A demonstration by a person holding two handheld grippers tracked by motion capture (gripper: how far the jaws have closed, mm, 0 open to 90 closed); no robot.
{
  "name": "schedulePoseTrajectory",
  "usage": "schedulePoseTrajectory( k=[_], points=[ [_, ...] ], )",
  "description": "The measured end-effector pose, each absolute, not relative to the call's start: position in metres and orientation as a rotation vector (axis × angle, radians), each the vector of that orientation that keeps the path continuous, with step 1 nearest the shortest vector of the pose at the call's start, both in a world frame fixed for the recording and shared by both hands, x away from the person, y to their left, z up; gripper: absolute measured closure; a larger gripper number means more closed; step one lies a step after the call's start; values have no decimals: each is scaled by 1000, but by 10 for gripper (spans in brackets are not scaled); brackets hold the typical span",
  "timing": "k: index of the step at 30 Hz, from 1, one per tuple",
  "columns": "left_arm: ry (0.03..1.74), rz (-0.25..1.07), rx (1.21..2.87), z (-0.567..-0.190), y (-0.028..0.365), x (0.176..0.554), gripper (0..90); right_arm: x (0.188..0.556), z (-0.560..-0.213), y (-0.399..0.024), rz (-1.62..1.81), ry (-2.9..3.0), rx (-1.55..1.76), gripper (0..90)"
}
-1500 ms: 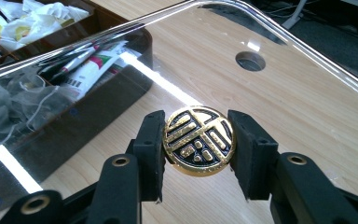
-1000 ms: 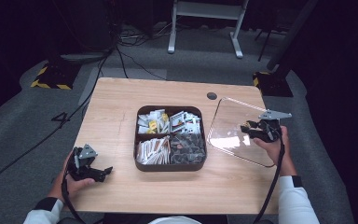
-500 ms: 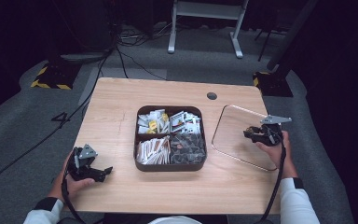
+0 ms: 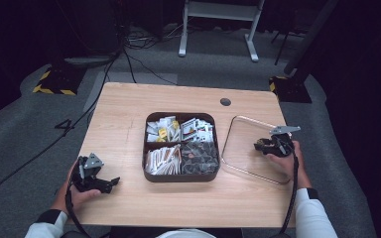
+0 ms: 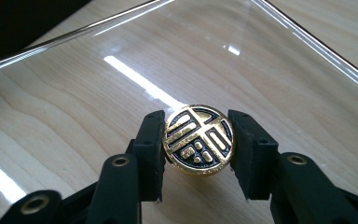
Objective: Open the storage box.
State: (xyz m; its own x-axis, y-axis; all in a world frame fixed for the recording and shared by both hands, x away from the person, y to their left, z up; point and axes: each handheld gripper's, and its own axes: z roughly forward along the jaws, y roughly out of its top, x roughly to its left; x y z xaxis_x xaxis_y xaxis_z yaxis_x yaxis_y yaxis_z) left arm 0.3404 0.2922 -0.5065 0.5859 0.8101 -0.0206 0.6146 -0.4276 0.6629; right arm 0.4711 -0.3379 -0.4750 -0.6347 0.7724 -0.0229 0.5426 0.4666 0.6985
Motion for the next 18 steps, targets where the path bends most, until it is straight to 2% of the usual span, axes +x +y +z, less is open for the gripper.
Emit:
schedulePoseTrajectory(
  k=[8, 9, 13, 15, 18],
  points=[
    [1127, 399, 2185, -506, 292, 341, 4, 474, -482, -334, 966, 2400, 1135, 570],
    [1126, 402, 2185, -506, 292, 341, 4, 473, -477, -337, 1038, 2379, 1157, 503],
    [1126, 403, 2185, -506, 292, 341, 5, 471, -471, -339, 1052, 2346, 1165, 479],
    [1126, 403, 2185, -506, 292, 341, 4, 469, -466, -338, 1054, 2328, 1169, 417],
    [1125, 403, 2185, -506, 292, 341, 4, 468, -462, -336, 1057, 2321, 1157, 389]
  ],
)
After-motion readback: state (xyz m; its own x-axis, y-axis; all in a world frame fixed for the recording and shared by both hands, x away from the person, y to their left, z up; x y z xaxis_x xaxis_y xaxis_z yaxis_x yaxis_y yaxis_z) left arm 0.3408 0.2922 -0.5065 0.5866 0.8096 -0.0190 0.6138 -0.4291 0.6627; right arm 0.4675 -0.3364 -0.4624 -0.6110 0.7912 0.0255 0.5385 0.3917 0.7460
